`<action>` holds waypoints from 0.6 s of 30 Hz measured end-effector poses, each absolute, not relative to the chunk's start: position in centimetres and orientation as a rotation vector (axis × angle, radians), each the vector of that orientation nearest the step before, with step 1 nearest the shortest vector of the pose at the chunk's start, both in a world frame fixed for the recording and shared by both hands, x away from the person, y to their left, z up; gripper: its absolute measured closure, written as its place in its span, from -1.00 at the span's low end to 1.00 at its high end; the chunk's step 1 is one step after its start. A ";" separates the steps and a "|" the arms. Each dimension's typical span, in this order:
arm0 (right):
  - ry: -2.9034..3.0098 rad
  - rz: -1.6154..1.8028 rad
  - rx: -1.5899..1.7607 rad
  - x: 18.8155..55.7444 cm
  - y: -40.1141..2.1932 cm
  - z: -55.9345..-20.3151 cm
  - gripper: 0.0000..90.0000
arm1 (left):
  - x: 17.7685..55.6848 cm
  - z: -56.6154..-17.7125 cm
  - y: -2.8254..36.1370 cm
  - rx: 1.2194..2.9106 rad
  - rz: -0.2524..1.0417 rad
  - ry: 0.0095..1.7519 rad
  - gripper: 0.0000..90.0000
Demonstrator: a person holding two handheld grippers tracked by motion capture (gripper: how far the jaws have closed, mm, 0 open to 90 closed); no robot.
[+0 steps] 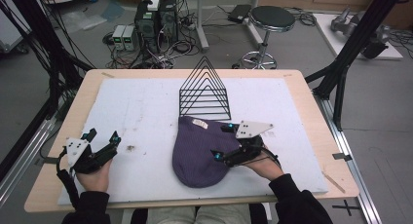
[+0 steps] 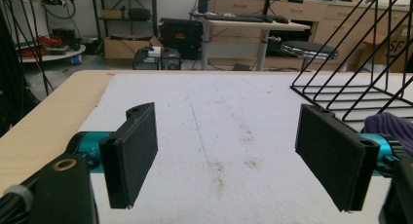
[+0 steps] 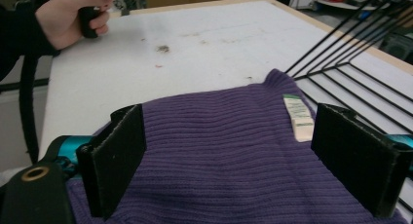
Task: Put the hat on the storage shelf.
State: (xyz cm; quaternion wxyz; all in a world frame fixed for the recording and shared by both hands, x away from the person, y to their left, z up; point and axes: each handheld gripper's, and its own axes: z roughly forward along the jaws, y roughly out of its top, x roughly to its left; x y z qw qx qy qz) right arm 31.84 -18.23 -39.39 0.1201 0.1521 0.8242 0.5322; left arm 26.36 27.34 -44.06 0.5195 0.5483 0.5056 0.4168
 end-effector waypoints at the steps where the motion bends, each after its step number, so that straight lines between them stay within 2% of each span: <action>1: 2.421 1.550 0.429 31.8 -18.1 -39.4 -0.73 | 26.4 -44.0 27.3 1.316 0.999 1.211 -0.47; 18: 2.638 1.442 0.132 30.2 -15.3 -40.6 -0.73 | 26.5 -44.1 27.3 1.323 0.991 1.210 -0.47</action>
